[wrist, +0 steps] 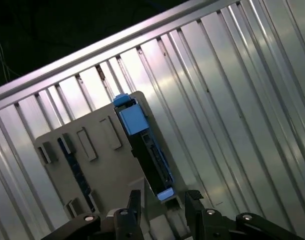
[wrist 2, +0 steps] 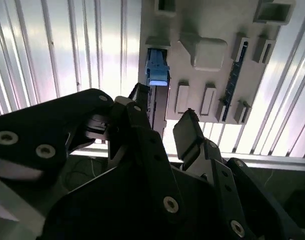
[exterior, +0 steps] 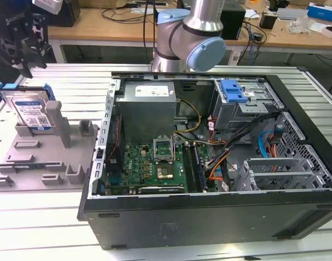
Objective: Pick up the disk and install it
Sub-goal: 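Pick up the disk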
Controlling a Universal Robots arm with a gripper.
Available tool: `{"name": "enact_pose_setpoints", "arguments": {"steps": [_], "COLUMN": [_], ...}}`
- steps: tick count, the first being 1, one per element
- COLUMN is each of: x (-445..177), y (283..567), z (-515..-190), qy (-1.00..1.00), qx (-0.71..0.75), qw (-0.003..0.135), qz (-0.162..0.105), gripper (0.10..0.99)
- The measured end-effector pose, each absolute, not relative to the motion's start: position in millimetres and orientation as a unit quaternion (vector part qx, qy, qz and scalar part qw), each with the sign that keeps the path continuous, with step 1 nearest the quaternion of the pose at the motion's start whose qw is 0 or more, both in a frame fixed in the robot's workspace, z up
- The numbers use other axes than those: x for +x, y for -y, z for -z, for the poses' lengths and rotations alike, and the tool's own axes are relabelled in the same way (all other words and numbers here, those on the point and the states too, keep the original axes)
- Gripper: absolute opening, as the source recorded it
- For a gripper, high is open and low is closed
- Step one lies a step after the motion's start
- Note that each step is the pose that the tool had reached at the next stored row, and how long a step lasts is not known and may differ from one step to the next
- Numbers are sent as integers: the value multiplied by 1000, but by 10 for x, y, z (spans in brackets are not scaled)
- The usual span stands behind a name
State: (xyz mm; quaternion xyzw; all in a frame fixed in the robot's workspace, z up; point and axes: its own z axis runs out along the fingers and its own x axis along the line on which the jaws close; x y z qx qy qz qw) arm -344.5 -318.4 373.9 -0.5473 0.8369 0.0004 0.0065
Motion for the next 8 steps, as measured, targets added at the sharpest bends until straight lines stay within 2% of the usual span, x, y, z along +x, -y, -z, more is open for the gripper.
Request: {"name": "enact_pose_setpoints", "arguments": {"steps": [8], "x": [-3445], "y": [3184], "z": [-3712], "qy": [-780], "qx": [-626], "qw": [4], "qz": [3], "gripper": [482]}}
